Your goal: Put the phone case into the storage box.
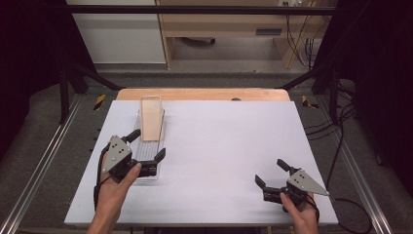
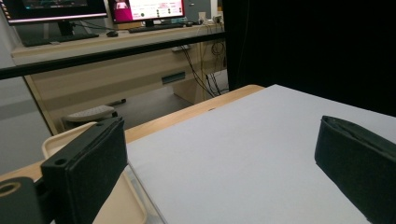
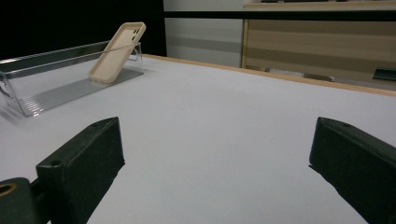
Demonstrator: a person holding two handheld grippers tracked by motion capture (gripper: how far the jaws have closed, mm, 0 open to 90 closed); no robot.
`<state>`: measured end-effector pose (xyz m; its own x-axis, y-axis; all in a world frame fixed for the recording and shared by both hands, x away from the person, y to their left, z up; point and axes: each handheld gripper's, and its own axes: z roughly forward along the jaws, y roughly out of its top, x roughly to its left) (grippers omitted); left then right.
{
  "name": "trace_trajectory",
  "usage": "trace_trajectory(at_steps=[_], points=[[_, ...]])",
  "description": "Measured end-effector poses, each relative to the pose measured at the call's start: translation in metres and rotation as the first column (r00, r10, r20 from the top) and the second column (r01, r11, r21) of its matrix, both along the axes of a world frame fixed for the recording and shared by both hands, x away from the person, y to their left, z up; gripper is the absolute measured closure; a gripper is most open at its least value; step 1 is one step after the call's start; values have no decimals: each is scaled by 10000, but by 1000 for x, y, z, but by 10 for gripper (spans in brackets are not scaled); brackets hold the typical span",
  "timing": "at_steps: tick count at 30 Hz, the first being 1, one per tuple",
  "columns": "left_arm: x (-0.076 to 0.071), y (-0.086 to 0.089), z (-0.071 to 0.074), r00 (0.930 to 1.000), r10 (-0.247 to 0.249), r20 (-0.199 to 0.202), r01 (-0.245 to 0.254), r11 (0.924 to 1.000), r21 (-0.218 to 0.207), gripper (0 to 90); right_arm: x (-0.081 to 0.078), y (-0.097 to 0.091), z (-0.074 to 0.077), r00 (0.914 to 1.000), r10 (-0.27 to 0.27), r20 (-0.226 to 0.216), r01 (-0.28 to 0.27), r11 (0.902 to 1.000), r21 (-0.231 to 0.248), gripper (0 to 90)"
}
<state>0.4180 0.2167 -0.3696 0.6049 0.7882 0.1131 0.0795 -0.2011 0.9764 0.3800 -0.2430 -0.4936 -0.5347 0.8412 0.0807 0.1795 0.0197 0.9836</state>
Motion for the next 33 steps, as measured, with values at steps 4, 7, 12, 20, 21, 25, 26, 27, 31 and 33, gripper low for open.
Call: trace_trajectory(at_steps=[4, 7, 12, 20, 21, 25, 26, 27, 31, 33], points=[[-2, 8, 0, 9999, 150, 84, -150, 9998, -92, 21, 0, 0, 0, 10000, -2, 5, 2, 10000, 0, 29], [-4, 15, -1, 9995, 286, 110, -285, 9995, -143, 21, 0, 0, 0, 10000, -2, -1, 2, 10000, 1, 29], [-7, 26, -4, 9987, 488, 115, -485, 9985, -261, 21, 0, 0, 0, 10000, 4, 23, -4, 10000, -13, 29], [-12, 40, -8, 9967, 778, 221, -768, 9960, -457, 20, 0, 0, 0, 10000, 7, 32, -7, 10000, -19, 29], [-12, 41, -8, 9964, 811, 231, -799, 9956, -492, 21, 0, 0, 0, 10000, 3, 16, -3, 10000, -14, 29], [-14, 47, -12, 9956, 912, 224, -900, 9946, -509, 21, 0, 0, 0, 10000, 2, -4, -2, 10000, -37, 29], [-15, 48, -14, 9955, 932, 191, -921, 9944, -523, 22, 0, 0, 0, 10000, 8, -7, -8, 10000, -33, 29], [-15, 49, -15, 9954, 933, 197, -922, 9943, -530, 25, 0, 0, 0, 10000, 6, -5, -6, 10000, -35, 29], [-17, 53, -21, 9953, 956, 144, -947, 9940, -549, 25, 0, 0, 0, 10000, -4, -8, 4, 10000, -45, 29], [-18, 55, -23, 9952, 964, 152, -955, 9939, -560, 25, 0, 0, 0, 10000, 9, 4, -9, 10000, -52, 30]])
